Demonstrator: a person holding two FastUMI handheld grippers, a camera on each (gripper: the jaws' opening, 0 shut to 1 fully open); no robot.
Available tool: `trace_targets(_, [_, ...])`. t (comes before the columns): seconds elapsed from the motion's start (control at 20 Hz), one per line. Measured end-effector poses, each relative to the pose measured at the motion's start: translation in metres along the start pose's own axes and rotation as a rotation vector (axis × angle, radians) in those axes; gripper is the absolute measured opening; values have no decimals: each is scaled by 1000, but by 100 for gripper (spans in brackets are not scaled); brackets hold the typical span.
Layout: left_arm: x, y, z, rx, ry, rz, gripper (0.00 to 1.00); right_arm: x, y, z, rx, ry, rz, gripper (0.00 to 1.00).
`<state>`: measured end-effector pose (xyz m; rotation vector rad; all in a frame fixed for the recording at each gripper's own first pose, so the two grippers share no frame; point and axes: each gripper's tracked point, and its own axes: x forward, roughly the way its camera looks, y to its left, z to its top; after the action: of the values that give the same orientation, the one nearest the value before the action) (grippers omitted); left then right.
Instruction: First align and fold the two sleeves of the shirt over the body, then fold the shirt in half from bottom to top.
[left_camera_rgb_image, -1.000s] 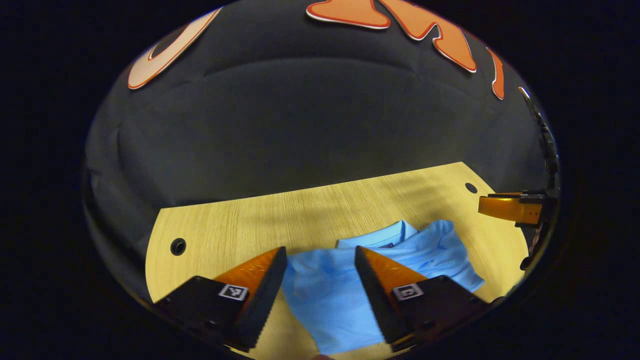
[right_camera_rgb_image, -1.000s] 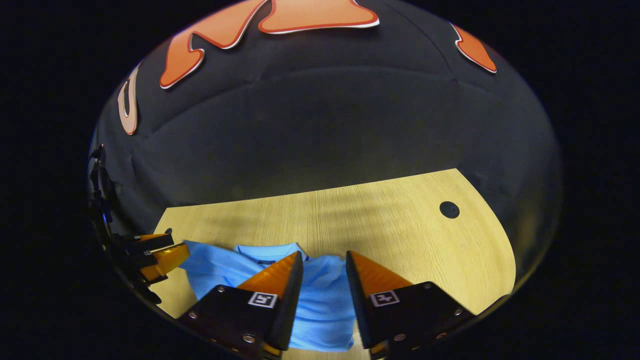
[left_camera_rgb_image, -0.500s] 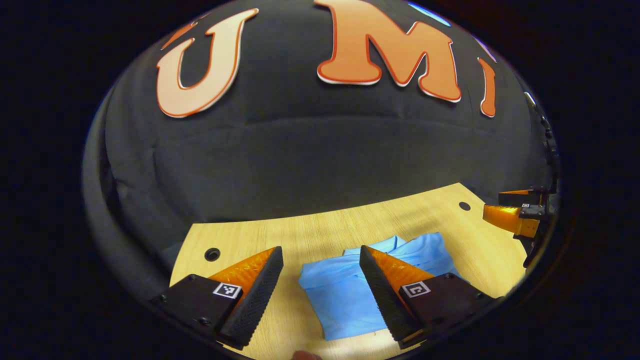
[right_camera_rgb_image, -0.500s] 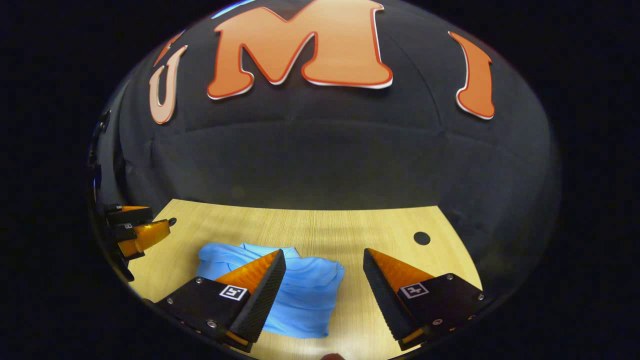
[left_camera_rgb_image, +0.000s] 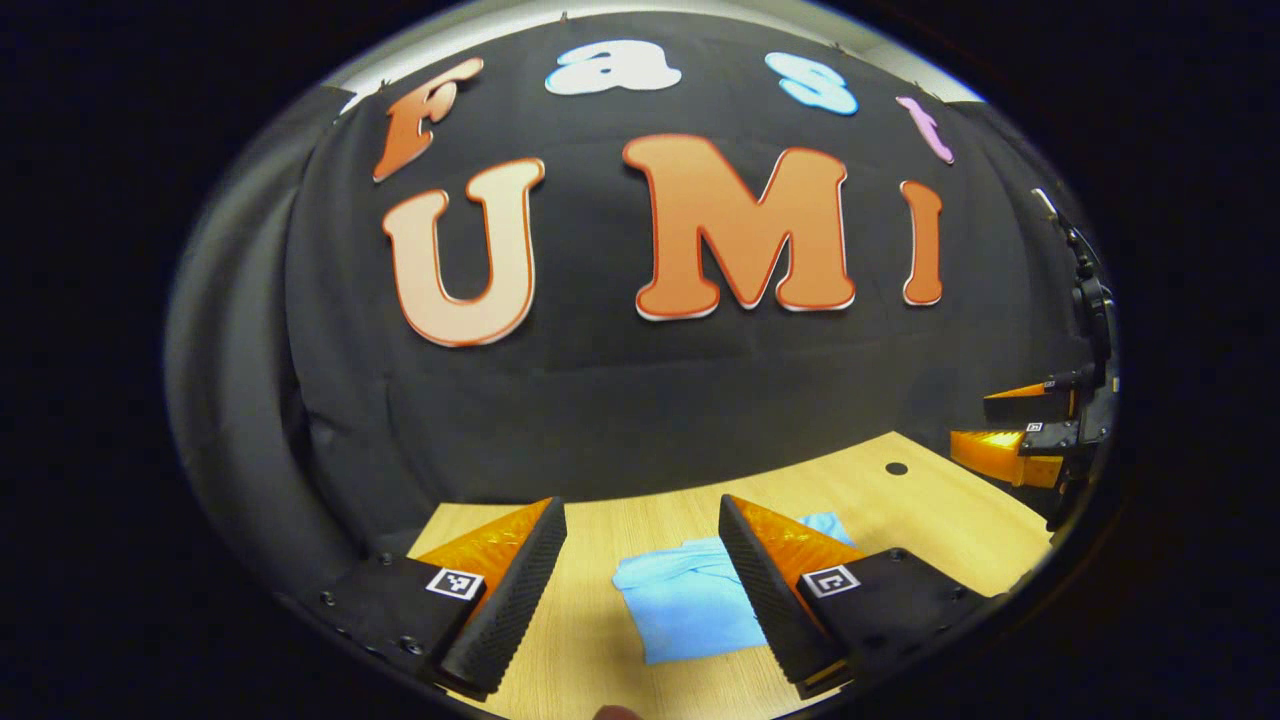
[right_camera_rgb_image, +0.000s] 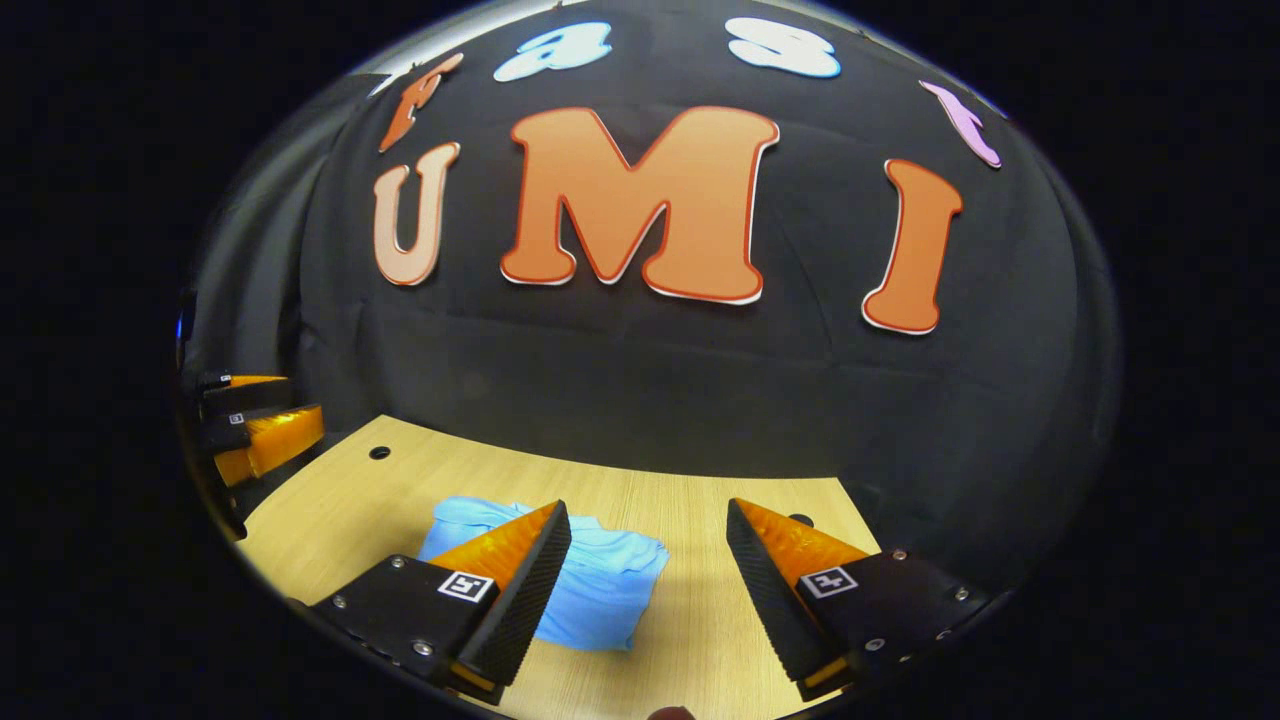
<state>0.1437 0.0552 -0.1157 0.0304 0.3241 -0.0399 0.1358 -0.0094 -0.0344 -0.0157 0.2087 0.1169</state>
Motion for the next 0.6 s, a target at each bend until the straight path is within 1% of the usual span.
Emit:
trace_targets(0.1, [-31, -15, 18, 12, -65, 11, 100, -25, 1, 7, -22, -42, 6, 96])
trace_targets(0.25, [-60, -18, 28, 28, -134, 43, 99, -67, 3, 10, -32, -122, 4, 97])
trace_targets(0.4, [-96, -22, 32, 39, -183, 73, 100, -103, 7, 11, -36, -173, 17, 97])
trace_targets(0.6, [-137, -29, 39, 13, -229, 77, 100, -138, 14, 5, -49, -214, 29, 97])
